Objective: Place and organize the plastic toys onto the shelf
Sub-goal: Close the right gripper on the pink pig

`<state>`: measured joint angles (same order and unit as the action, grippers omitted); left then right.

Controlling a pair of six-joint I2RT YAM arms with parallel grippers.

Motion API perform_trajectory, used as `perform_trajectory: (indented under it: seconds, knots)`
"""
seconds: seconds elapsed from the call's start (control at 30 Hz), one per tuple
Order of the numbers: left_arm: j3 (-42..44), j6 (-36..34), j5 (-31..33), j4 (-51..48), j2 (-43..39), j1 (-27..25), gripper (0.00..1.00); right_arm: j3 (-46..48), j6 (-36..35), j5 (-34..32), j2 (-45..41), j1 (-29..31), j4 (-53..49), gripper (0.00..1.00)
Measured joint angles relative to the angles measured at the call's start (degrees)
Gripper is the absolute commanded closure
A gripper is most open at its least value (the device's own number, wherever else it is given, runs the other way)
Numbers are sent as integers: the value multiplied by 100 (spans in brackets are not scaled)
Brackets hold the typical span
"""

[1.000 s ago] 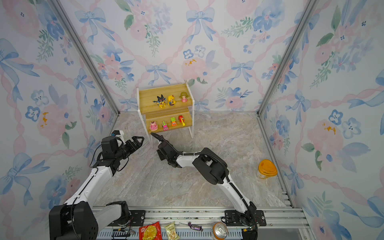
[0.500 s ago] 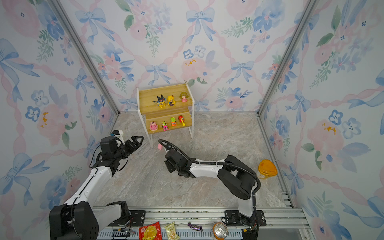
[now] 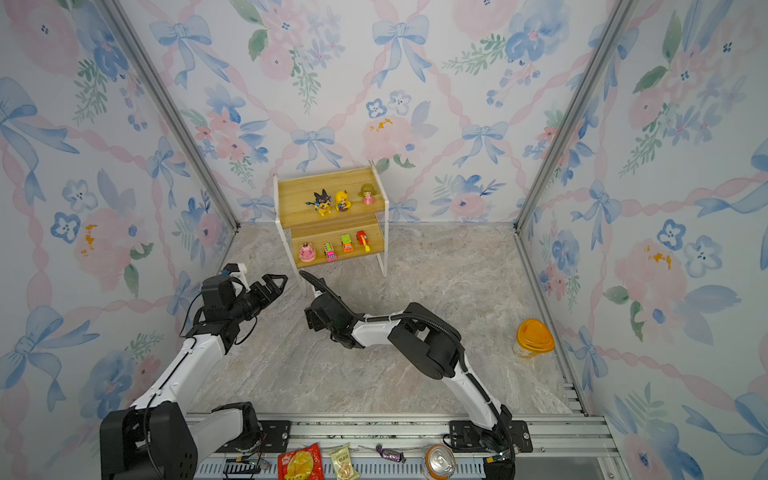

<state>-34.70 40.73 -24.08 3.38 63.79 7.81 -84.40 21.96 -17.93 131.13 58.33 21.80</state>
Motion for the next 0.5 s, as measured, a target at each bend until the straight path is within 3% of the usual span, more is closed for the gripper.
perform_trajectory:
  seconds: [0.23,0.5]
  knots:
    - [9,28,-7,48,0,48,2,-514,258,-514,396,-232,11,29]
    - [15,46,-46,131,0,52,2,-1178,450,-654,911,-317,-133,29]
